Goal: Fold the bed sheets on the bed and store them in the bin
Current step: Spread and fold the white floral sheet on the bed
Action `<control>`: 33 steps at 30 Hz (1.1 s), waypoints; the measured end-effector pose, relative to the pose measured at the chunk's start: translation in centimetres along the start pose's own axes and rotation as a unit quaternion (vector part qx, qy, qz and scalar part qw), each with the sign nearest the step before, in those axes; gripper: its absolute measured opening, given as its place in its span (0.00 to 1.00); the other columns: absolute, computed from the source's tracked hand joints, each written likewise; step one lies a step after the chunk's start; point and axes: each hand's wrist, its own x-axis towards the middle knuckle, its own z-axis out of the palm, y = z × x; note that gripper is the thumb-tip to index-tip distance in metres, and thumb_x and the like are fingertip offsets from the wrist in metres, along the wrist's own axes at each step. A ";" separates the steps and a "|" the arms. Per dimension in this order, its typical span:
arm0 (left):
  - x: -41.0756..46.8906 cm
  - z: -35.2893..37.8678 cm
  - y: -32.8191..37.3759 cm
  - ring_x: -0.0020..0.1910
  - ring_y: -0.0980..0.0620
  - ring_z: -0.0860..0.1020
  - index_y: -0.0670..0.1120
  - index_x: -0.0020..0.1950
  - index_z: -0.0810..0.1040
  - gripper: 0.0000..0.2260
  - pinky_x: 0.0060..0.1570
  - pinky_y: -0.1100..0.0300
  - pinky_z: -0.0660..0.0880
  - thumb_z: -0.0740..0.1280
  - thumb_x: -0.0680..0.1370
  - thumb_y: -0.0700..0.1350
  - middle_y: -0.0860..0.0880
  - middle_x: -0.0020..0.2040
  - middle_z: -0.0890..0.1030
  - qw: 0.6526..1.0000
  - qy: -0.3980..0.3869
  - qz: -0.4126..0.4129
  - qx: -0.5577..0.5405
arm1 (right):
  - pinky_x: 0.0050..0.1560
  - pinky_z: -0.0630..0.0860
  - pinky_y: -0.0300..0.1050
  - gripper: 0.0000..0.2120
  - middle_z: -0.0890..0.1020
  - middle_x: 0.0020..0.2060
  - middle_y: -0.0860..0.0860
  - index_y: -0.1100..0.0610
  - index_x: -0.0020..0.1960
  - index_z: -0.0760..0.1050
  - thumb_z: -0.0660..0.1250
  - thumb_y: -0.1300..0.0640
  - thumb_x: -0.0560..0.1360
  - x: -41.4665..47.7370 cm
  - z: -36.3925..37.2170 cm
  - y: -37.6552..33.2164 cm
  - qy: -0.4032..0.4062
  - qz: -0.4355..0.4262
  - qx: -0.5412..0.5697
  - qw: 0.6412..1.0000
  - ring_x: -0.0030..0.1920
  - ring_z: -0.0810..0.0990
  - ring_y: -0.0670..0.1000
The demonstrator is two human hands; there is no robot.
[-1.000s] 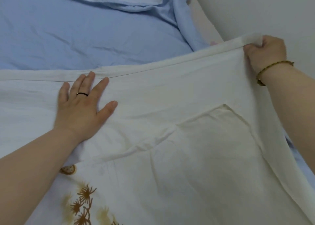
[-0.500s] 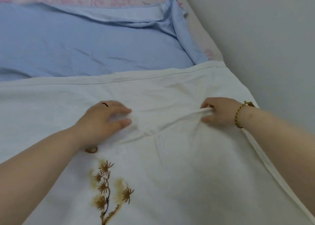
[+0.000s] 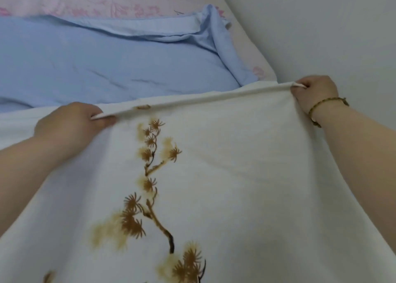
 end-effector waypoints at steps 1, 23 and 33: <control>1.1 0.8 0.1 0.38 0.41 0.75 0.42 0.33 0.73 0.19 0.46 0.49 0.73 0.63 0.76 0.55 0.42 0.33 0.75 1.000 0.017 -0.008 0.005 | 0.55 0.71 0.47 0.14 0.79 0.55 0.64 0.67 0.56 0.77 0.57 0.62 0.79 1.0 0.5 -0.3 0.005 -0.007 -0.012 1.000 0.56 0.76 0.62; 1.8 8.9 -1.0 0.70 0.36 0.58 0.44 0.71 0.60 0.29 0.68 0.41 0.55 0.67 0.73 0.42 0.37 0.72 0.60 0.963 0.131 0.107 0.208 | 0.70 0.38 0.48 0.27 0.47 0.76 0.58 0.52 0.75 0.52 0.49 0.49 0.77 -11.6 4.8 5.8 -0.102 -0.081 -0.244 0.961 0.75 0.48 0.58; -26.6 13.8 1.9 0.76 0.57 0.44 0.54 0.74 0.57 0.25 0.73 0.56 0.40 0.40 0.80 0.60 0.52 0.76 0.56 0.945 -0.033 0.315 0.083 | 0.65 0.48 0.46 0.26 0.82 0.55 0.52 0.52 0.54 0.81 0.52 0.43 0.68 -29.9 4.4 8.0 -0.181 -0.041 -0.205 0.961 0.55 0.81 0.52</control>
